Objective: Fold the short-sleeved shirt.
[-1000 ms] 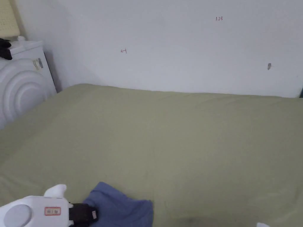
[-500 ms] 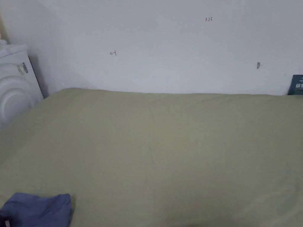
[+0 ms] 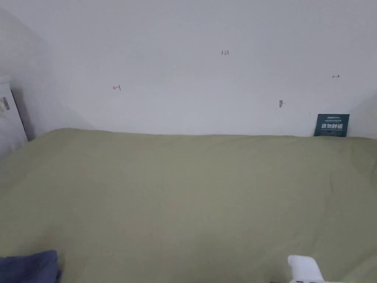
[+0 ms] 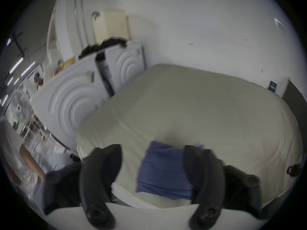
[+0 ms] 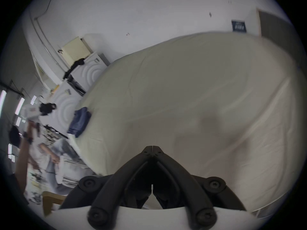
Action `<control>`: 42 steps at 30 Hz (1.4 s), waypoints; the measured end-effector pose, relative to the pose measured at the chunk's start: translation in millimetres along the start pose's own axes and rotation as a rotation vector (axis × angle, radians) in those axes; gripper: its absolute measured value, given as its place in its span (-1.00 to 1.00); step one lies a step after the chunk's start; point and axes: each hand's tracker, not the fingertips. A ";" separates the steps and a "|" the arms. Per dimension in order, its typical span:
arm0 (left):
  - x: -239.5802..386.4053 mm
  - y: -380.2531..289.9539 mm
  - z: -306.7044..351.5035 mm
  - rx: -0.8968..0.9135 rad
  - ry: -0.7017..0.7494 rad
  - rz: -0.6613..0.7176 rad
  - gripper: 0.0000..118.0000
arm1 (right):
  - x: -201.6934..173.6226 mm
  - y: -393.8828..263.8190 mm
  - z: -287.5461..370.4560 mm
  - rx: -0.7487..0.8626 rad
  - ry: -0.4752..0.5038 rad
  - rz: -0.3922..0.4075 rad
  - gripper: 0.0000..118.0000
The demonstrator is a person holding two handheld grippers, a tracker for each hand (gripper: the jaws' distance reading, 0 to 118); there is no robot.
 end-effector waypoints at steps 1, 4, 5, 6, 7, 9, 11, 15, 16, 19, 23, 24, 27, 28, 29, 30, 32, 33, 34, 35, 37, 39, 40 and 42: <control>24.5 -0.3 12.5 0.024 -0.051 -0.009 -0.38 | -2.5 2.2 6.2 0.019 -0.046 0.014 -0.98; 90.2 -9.3 30.4 0.068 -0.138 -0.029 -0.92 | -8.7 9.1 21.7 0.060 -0.166 0.025 -0.98; 116.6 -14.4 38.4 0.069 -0.167 -0.032 -0.93 | -10.9 11.5 27.4 0.079 -0.216 0.020 -0.98; 136.2 -20.6 40.6 0.083 -0.210 -0.035 -0.93 | -13.3 13.9 33.5 0.098 -0.263 0.016 -0.98; 161.7 -27.4 49.0 0.100 -0.227 -0.037 -0.93 | -14.3 16.6 38.6 0.119 -0.300 0.015 -0.98; 203.3 -42.3 66.0 0.117 -0.281 -0.078 -0.95 | -18.2 19.2 49.3 0.170 -0.346 0.048 -0.98; 234.2 -56.2 69.5 0.136 -0.323 -0.116 -0.98 | -22.0 20.6 58.8 0.218 -0.394 0.076 -0.98; 277.7 -80.4 90.2 0.183 -0.332 -0.144 -1.00 | -26.0 20.6 72.9 0.286 -0.484 0.081 -0.98; 280.4 -84.0 91.9 0.187 -0.348 -0.145 -1.00 | -26.2 18.9 76.0 0.305 -0.487 0.082 -0.98; 284.7 -97.2 94.5 0.187 -0.345 -0.153 -1.00 | -24.3 10.1 84.0 0.354 -0.525 0.103 -0.98; 276.9 -103.1 90.6 0.158 -0.314 -0.124 -1.00 | -17.2 1.0 90.5 0.362 -0.561 0.088 -0.98; 273.1 -103.8 88.8 0.155 -0.325 -0.117 -1.00 | -14.8 0.1 91.1 0.356 -0.553 0.078 -0.98; 274.0 -103.7 87.8 0.163 -0.317 -0.130 -1.00 | -13.9 -0.1 90.0 0.347 -0.563 0.070 -0.98; 273.0 -102.2 87.4 0.164 -0.315 -0.131 -1.00 | -13.6 0.2 89.8 0.347 -0.563 0.073 -0.98; 271.7 -101.1 87.0 0.168 -0.312 -0.133 -1.00 | -13.4 0.5 89.8 0.346 -0.557 0.077 -0.98; 273.3 -100.8 90.8 0.173 -0.315 -0.134 -1.00 | -13.6 1.0 89.7 0.346 -0.555 0.080 -0.98; 271.4 -97.2 89.9 0.175 -0.310 -0.130 -1.00 | -15.4 1.5 90.7 0.347 -0.554 0.089 -0.98; 269.4 -95.5 89.3 0.176 -0.308 -0.130 -1.00 | -15.4 1.9 91.2 0.350 -0.555 0.090 -0.98; 269.8 -95.7 90.3 0.180 -0.307 -0.129 -1.00 | -15.1 2.3 91.7 0.351 -0.555 0.090 -0.98; 268.3 -94.6 90.2 0.183 -0.306 -0.129 -1.00 | -15.0 2.2 92.5 0.351 -0.554 0.091 -0.98; 265.6 -92.8 89.0 0.186 -0.301 -0.128 -1.00 | -13.9 2.9 93.9 0.352 -0.556 0.090 -0.98; 264.5 -92.1 89.7 0.180 -0.299 -0.129 -1.00 | -13.5 3.7 95.7 0.355 -0.556 0.089 -0.98; 263.3 -91.9 89.2 0.177 -0.296 -0.125 -1.00 | -13.5 3.9 96.0 0.354 -0.557 0.090 -0.98; 260.5 -92.2 89.3 0.177 -0.295 -0.118 -1.00 | -12.8 4.5 96.3 0.352 -0.560 0.092 -0.98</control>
